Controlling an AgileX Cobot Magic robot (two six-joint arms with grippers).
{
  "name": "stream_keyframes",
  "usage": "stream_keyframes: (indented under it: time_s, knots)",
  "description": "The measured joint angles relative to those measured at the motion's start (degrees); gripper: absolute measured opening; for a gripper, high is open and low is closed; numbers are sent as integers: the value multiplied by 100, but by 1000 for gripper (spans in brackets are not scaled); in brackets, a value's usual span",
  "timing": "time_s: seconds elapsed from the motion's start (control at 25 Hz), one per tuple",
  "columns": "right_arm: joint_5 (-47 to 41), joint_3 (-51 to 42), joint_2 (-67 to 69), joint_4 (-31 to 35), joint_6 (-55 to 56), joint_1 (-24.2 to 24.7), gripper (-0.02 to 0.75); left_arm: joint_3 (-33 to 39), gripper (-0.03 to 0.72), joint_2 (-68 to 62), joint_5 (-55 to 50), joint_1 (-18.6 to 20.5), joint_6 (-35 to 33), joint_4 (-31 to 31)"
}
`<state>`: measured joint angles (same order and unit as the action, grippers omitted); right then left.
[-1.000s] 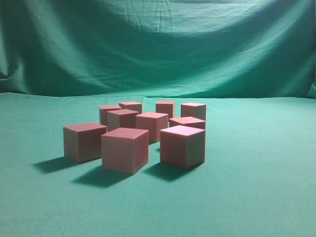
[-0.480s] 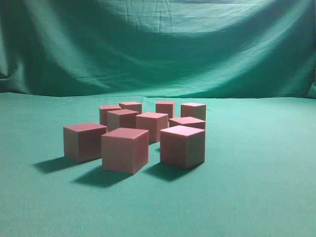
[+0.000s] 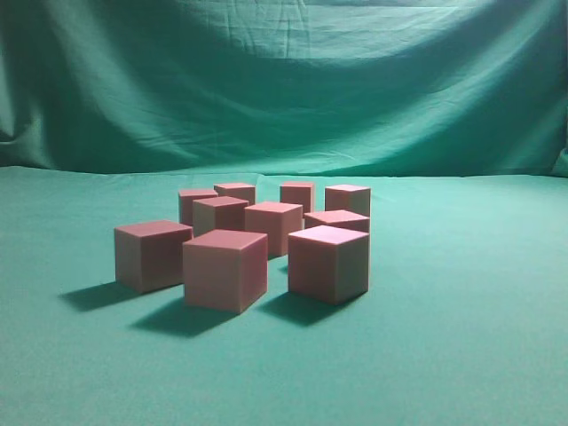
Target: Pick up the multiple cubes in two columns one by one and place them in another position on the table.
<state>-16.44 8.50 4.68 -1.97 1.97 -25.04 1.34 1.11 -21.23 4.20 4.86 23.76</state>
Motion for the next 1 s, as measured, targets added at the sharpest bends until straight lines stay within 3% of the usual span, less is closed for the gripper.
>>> stream_keyframes:
  time_s: [0.16, 0.44, 1.0]
  knots:
    - [208, -616, -457, 302, 11, 862, 0, 0, 0, 0, 0, 0, 0, 0]
    - [159, -1006, -518, 454, 43, 1814, 0, 0, 0, 0, 0, 0, 0, 0]
    - [-655, -1006, -518, 398, -277, 2050, 0, 0, 0, 0, 0, 0, 0, 0]
